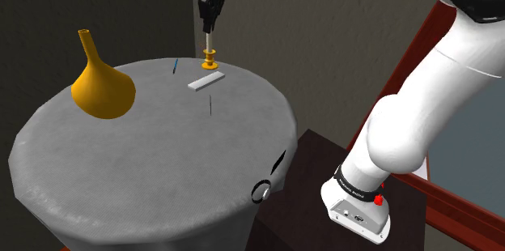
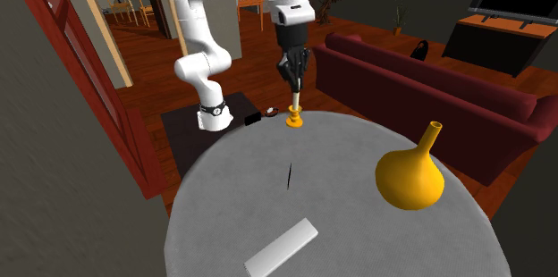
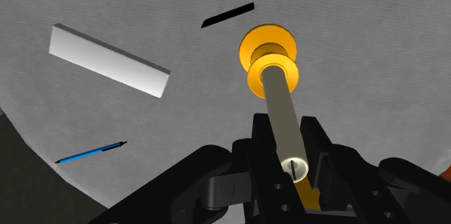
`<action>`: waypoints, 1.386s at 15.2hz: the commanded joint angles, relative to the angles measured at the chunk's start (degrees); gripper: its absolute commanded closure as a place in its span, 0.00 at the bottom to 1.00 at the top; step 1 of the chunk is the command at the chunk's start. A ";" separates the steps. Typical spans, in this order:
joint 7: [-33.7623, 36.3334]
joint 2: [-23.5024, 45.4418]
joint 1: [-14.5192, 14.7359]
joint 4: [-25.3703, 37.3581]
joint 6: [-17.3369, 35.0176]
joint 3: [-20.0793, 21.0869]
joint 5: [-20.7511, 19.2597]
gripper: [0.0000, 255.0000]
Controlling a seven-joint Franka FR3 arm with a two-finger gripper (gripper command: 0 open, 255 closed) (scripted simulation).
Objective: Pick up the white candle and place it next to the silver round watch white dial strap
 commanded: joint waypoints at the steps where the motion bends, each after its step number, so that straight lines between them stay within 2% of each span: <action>1: 1.88 -3.43 0.82 -3.54 0.19 1.06 0.05 1.00; 11: 10.63 -19.70 4.76 -18.30 -0.83 6.92 2.34 1.00; 21: 20.80 -32.65 9.91 -26.17 -5.00 14.41 7.21 1.00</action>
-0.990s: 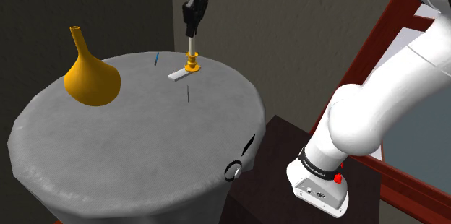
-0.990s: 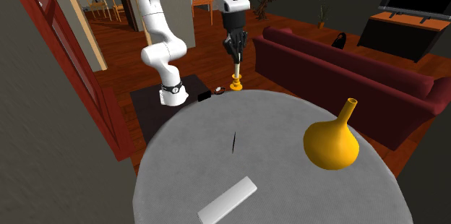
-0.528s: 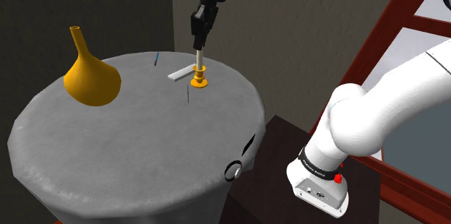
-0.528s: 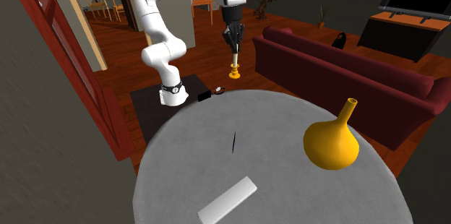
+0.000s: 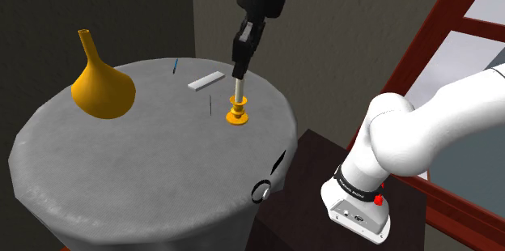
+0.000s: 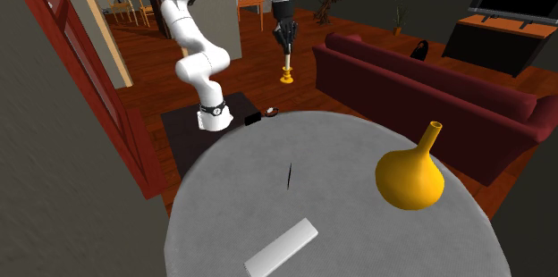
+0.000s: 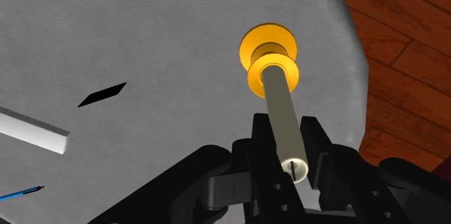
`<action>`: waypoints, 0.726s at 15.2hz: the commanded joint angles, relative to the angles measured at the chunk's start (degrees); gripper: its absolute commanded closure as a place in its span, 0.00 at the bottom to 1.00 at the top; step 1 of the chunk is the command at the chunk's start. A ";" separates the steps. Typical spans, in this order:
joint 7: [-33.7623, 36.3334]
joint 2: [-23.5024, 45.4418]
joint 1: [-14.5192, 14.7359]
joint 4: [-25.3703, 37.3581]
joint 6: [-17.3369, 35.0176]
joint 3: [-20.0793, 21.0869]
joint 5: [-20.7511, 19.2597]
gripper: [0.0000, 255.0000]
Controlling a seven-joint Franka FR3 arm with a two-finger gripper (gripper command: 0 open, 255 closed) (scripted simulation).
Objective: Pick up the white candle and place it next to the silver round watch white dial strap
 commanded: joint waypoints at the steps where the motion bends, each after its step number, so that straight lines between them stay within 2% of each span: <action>1: 2.31 -2.15 1.12 -0.86 -1.08 1.71 1.19 1.00; 9: 11.35 -8.36 5.29 -1.89 -5.01 8.79 6.18 1.00; 11: 11.29 -8.78 5.51 -3.64 -3.66 9.10 6.53 1.00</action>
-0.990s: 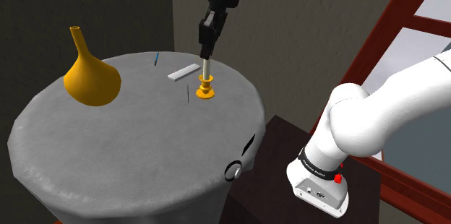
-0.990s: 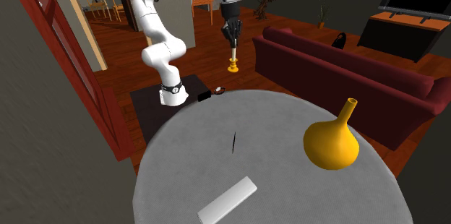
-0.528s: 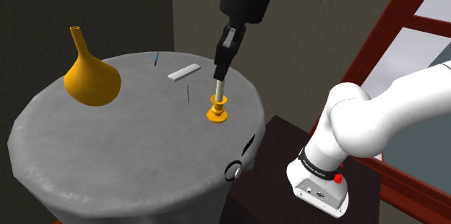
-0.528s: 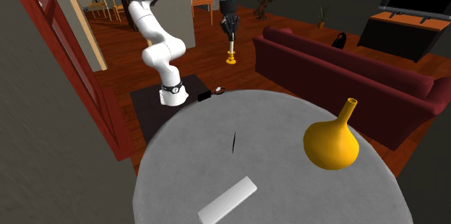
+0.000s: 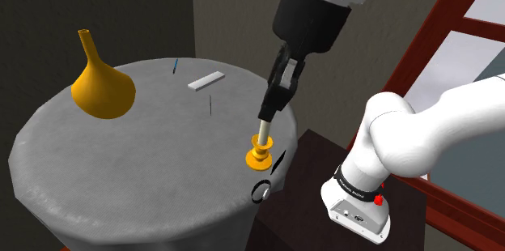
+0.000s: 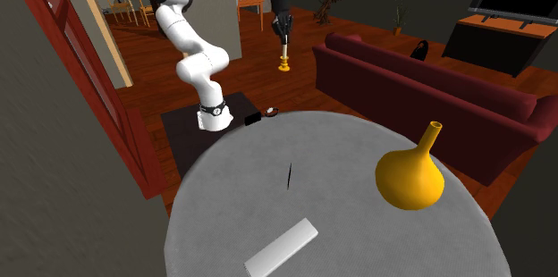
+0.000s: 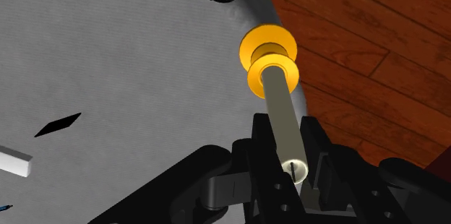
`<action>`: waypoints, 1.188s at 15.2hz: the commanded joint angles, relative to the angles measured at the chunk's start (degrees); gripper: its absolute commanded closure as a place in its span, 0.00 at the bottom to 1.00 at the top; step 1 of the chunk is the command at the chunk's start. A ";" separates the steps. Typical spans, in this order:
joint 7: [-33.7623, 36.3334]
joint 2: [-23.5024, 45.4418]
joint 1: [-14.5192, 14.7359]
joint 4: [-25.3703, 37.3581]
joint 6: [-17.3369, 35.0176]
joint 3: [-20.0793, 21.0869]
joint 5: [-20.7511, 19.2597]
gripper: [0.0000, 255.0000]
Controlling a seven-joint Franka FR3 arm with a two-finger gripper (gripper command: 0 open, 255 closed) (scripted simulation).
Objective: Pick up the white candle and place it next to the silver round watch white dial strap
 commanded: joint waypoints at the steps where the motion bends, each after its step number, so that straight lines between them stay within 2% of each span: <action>1: 0.30 -0.37 0.28 -1.61 1.30 0.63 0.51 1.00; 18: 0.05 -1.68 2.05 -14.99 13.40 4.25 3.95 1.00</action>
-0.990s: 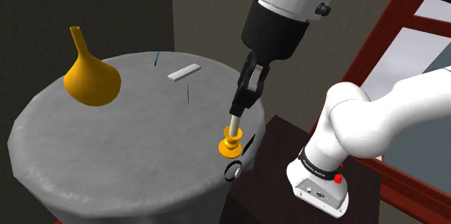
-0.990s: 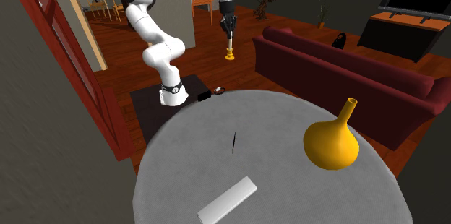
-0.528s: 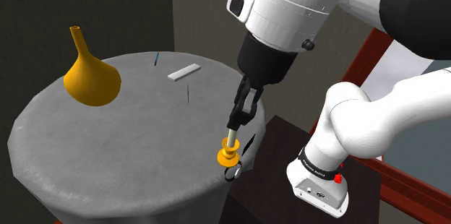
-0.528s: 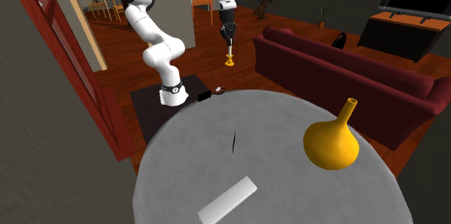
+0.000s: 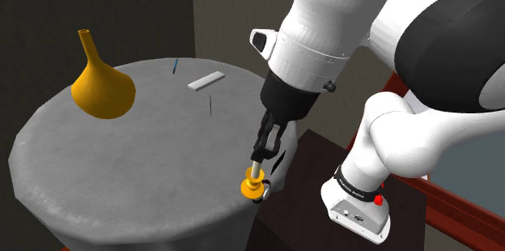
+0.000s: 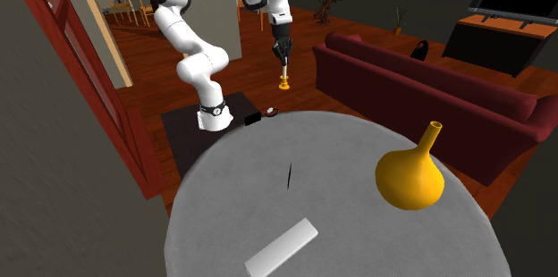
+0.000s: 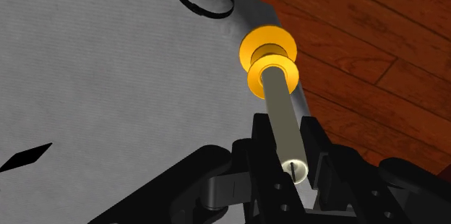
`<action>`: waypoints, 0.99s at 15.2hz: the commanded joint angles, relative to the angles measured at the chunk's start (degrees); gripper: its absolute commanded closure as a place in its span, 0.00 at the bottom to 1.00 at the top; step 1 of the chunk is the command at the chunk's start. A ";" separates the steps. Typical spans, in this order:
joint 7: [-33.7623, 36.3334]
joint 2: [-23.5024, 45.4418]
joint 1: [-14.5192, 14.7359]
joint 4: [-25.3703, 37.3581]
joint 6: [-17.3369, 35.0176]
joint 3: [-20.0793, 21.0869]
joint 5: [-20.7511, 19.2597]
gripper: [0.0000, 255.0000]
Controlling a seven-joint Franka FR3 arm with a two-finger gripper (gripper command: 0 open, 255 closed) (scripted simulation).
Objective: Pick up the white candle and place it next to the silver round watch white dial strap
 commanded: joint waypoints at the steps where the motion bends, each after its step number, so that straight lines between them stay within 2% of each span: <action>1: -0.05 0.07 0.18 -1.39 1.48 0.46 0.42 1.00; 15: -0.01 2.87 1.32 -10.26 13.10 4.78 3.95 1.00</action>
